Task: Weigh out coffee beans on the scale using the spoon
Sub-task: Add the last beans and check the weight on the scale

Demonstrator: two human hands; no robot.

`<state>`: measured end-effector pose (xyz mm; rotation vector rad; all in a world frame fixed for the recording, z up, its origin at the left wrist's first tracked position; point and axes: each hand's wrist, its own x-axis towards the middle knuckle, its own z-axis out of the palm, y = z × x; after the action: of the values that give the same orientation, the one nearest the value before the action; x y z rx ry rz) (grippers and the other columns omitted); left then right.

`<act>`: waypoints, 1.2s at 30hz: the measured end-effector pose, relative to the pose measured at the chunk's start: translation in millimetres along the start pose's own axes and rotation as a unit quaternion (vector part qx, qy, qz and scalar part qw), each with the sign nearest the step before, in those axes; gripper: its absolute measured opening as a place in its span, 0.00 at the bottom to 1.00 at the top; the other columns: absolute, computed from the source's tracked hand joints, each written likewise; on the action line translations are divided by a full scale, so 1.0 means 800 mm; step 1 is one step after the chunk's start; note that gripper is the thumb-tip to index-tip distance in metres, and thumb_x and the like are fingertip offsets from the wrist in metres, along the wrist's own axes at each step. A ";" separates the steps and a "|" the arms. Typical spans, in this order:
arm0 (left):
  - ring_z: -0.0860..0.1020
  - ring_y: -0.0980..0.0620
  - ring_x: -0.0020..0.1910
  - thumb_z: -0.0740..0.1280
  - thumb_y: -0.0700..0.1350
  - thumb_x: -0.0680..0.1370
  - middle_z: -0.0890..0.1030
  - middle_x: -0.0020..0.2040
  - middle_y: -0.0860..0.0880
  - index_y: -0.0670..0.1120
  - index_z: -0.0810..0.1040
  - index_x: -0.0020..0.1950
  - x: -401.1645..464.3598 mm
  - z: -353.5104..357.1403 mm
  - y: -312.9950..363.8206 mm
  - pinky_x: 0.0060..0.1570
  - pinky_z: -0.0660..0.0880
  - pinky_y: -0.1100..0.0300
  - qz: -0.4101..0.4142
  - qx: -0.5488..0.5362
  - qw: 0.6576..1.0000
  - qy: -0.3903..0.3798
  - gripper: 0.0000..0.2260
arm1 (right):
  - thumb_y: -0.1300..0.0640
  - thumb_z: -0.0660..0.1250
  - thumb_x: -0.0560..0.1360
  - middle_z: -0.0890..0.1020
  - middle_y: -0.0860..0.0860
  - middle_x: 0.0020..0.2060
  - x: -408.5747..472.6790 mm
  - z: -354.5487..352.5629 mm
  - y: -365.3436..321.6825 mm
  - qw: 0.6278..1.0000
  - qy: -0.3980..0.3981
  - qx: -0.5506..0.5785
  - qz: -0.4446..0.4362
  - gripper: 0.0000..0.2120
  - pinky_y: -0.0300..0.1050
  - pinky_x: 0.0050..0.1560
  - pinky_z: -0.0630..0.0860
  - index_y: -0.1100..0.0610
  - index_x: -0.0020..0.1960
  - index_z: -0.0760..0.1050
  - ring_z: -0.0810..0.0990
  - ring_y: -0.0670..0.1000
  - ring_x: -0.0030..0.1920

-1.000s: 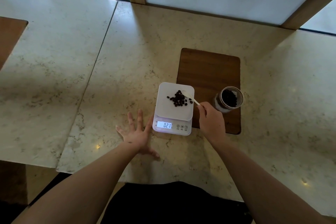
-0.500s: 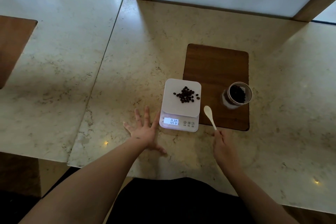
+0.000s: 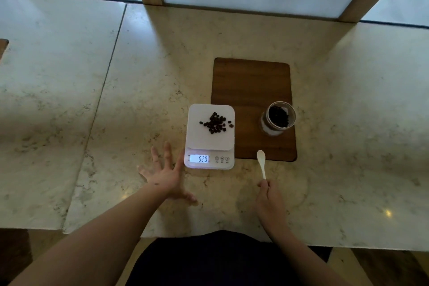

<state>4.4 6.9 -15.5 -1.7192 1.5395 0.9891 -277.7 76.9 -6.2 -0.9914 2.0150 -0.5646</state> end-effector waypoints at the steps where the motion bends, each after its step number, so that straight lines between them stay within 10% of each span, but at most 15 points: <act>1: 0.09 0.35 0.61 0.68 0.86 0.48 0.07 0.64 0.48 0.66 0.09 0.57 0.001 0.000 0.001 0.63 0.37 0.13 0.002 0.002 1.000 -0.004 0.71 | 0.50 0.52 0.84 0.77 0.51 0.34 0.007 -0.003 -0.002 1.000 0.013 0.005 0.016 0.14 0.47 0.30 0.71 0.52 0.47 0.74 0.73 0.47 0.31; 36: 0.10 0.35 0.61 0.70 0.84 0.51 0.07 0.62 0.48 0.63 0.14 0.66 -0.011 -0.012 0.010 0.65 0.40 0.13 -0.004 0.017 0.999 -0.026 0.73 | 0.54 0.61 0.81 0.76 0.51 0.40 0.057 -0.035 -0.019 0.977 -0.002 -0.193 0.085 0.06 0.42 0.32 0.69 0.57 0.49 0.69 0.77 0.49 0.37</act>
<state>-2.7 2.3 -2.3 -1.6613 1.5069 0.9900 -310.5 32.0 -1.0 -1.0248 2.2279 -0.0768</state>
